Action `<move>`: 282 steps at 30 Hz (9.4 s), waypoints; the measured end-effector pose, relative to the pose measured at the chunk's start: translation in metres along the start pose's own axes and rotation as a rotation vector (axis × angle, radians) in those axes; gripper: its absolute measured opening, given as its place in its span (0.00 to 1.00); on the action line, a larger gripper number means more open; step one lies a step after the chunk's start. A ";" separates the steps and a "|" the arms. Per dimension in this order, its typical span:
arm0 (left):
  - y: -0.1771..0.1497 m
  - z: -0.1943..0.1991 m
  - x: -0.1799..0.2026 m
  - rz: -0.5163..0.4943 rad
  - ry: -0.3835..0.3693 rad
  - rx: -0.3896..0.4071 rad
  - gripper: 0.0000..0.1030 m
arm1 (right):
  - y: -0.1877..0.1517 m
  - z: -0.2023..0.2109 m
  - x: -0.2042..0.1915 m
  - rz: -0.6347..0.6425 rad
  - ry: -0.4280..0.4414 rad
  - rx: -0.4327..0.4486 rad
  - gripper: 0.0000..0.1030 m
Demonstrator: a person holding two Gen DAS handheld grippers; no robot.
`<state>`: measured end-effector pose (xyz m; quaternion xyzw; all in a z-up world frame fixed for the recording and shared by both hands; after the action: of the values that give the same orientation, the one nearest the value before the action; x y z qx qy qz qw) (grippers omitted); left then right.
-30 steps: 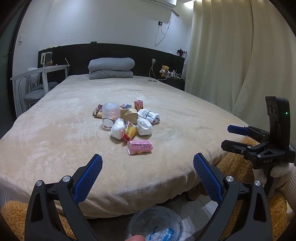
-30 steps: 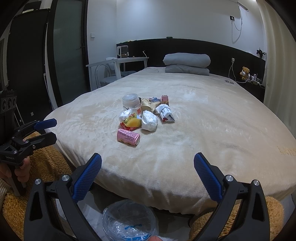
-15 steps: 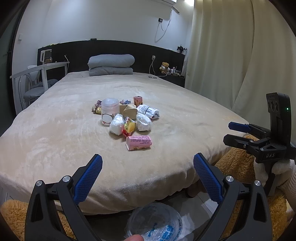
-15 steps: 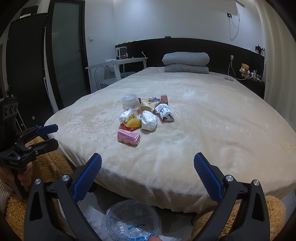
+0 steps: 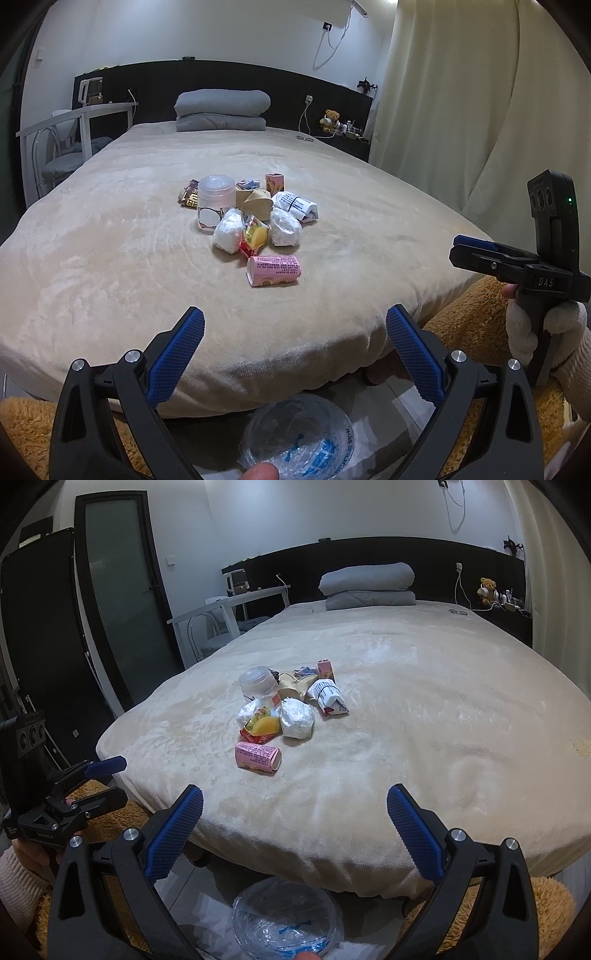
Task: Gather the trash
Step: 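Grasp the pink can with left tool while right tool grasps white wrapped packet, then carry the pink can and white packet down toward the floor bag with both tools, then open both tools to drop the can and packet into the clear bag, then raise both tools back over the trash pile on the bed, then grasp a white plastic bag with right tool while left tool grasps another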
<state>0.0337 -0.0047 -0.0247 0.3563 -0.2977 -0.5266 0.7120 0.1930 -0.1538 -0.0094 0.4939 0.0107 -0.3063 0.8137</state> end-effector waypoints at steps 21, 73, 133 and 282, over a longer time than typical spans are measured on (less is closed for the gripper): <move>0.028 -0.070 -0.005 0.119 0.046 -0.212 0.94 | 0.085 -0.065 0.049 0.035 0.020 -0.081 0.95; 0.053 -0.176 0.018 0.061 0.170 -0.348 0.65 | 0.126 -0.216 0.135 -0.095 0.092 -0.341 0.37; -0.044 -0.034 0.018 0.318 -0.144 -0.294 0.65 | -0.051 -0.039 0.019 -0.320 0.141 -0.247 0.37; 0.085 -0.228 -0.105 0.487 -0.281 -0.520 0.74 | 0.091 -0.236 0.110 -0.484 0.226 -0.434 0.59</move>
<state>0.2334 0.1567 -0.0901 0.0070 -0.3245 -0.4439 0.8352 0.3961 0.0135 -0.0934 0.3231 0.2825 -0.4244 0.7973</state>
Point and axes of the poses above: each gripper's, at about its wrist camera, not at the fingertips, and z roughly against the way its jaws point, x to its right, y to its top, the point moved 2 cm from there along -z, roughly the way its jaws point, and after that the axes turned 14 degrees about y, right-handed, at the moved point
